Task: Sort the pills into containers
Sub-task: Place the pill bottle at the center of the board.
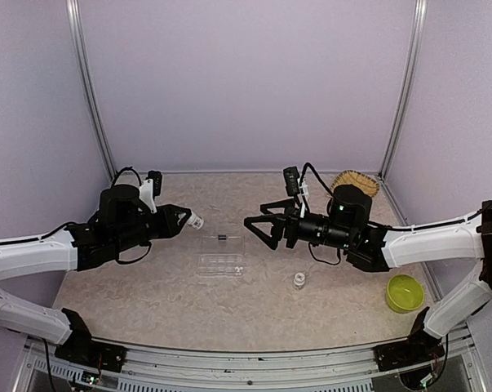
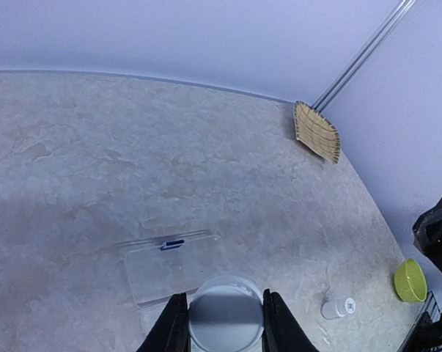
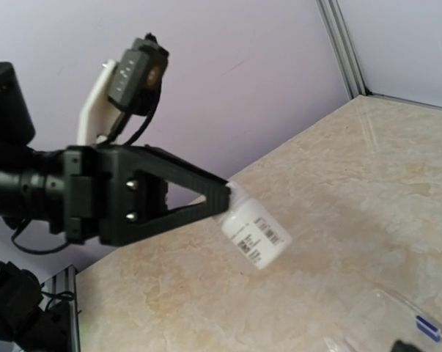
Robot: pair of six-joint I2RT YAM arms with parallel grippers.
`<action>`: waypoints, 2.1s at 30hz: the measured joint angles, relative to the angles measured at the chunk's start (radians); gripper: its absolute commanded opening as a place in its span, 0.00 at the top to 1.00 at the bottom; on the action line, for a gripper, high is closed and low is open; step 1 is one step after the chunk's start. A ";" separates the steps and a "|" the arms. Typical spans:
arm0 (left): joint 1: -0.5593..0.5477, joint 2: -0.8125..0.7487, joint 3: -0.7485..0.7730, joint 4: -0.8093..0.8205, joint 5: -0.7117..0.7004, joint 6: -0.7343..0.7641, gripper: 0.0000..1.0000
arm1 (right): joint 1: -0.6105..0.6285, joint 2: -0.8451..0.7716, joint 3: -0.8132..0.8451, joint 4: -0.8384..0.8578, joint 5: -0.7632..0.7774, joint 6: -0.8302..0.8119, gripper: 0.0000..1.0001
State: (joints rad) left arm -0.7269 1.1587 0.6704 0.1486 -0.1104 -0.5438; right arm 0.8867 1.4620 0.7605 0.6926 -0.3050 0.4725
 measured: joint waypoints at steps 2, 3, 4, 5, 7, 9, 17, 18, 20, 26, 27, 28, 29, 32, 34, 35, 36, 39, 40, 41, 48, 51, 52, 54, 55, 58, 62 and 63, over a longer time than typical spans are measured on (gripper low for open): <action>0.011 0.001 -0.002 -0.014 -0.013 0.010 0.82 | 0.000 0.000 0.000 0.000 0.000 0.000 0.00; 0.015 0.002 -0.002 -0.019 -0.021 0.014 0.82 | 0.000 0.000 0.000 0.000 0.000 0.000 0.00; 0.020 0.003 -0.003 -0.024 -0.029 0.019 0.82 | 0.000 0.000 0.000 0.000 0.000 0.000 0.00; 0.023 0.004 -0.004 -0.026 -0.036 0.023 0.82 | 0.000 0.000 0.000 0.000 0.000 0.000 0.00; 0.030 0.006 -0.009 -0.027 -0.050 0.029 0.82 | 0.000 0.000 0.000 0.000 0.000 0.000 0.00; 0.036 0.014 -0.014 -0.030 -0.065 0.036 0.82 | 0.000 0.000 0.000 0.000 0.000 0.000 0.00; 0.055 0.064 -0.037 -0.049 -0.127 0.060 0.82 | 0.000 0.000 0.000 0.000 -0.001 0.000 0.00; 0.057 0.069 -0.040 -0.049 -0.134 0.063 0.83 | 0.000 0.000 0.000 0.000 -0.001 0.000 0.00; 0.066 0.082 -0.048 -0.048 -0.145 0.071 0.83 | 0.000 0.001 0.000 0.000 -0.001 0.000 0.00; 0.100 0.145 -0.067 -0.037 -0.159 0.082 0.83 | 0.000 0.012 0.000 0.000 -0.002 0.000 0.00; 0.104 0.160 -0.068 -0.032 -0.161 0.083 0.83 | 0.000 0.013 0.000 0.000 -0.003 0.000 0.00; 0.105 0.172 -0.069 -0.027 -0.162 0.084 0.83 | 0.000 0.014 0.000 0.000 -0.004 0.000 0.00; 0.107 0.189 -0.069 -0.021 -0.165 0.085 0.83 | 0.000 0.014 0.000 0.000 -0.004 0.000 0.00; 0.109 0.232 -0.068 -0.005 -0.174 0.093 0.83 | 0.000 0.014 0.000 0.000 -0.004 0.000 0.00; 0.109 0.261 -0.068 0.005 -0.182 0.100 0.84 | -0.001 0.015 0.000 0.000 -0.004 0.000 0.00; 0.109 0.275 -0.067 0.008 -0.186 0.101 0.85 | -0.002 0.015 0.000 0.000 -0.005 0.000 0.00; 0.109 0.290 -0.064 0.009 -0.188 0.103 0.86 | -0.002 0.015 0.000 0.000 -0.005 0.000 0.00; 0.109 0.333 -0.056 0.018 -0.192 0.106 0.86 | -0.005 0.015 0.000 0.000 -0.005 0.000 0.00; 0.109 0.344 -0.052 0.019 -0.193 0.107 0.86 | -0.006 0.015 0.000 0.000 -0.005 0.000 0.00; 0.109 0.353 -0.050 0.021 -0.193 0.108 0.85 | -0.006 0.015 0.000 0.000 -0.005 0.000 0.00; 0.109 0.373 -0.041 0.037 -0.193 0.107 0.58 | -0.007 0.015 0.000 0.000 -0.006 0.000 0.00; 0.109 0.373 -0.041 0.039 -0.192 0.109 0.39 | -0.010 0.016 0.000 0.000 -0.008 -0.001 0.00; 0.109 0.372 -0.041 0.039 -0.190 0.104 0.29 | -0.011 0.016 0.000 0.000 -0.009 0.000 0.00; 0.109 0.358 -0.041 0.038 -0.185 0.106 0.25 | -0.014 0.023 0.000 0.000 -0.012 0.000 0.00; 0.108 0.348 -0.041 0.036 -0.182 0.103 0.24 | -0.014 0.025 0.000 0.000 -0.013 0.000 0.00; 0.104 0.305 -0.041 0.037 -0.181 0.100 0.23 | -0.015 0.031 0.000 -0.001 -0.015 0.000 0.00; 0.082 0.249 -0.041 0.035 -0.177 0.093 0.23 | -0.016 0.032 0.000 -0.002 -0.016 0.000 0.00; 0.075 0.235 -0.043 0.036 -0.173 0.087 0.23 | -0.017 0.032 0.000 -0.003 -0.016 0.000 0.00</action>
State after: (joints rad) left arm -0.6518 1.3937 0.6277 0.1844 -0.2832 -0.4564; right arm 0.8696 1.4937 0.7605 0.6895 -0.3214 0.4721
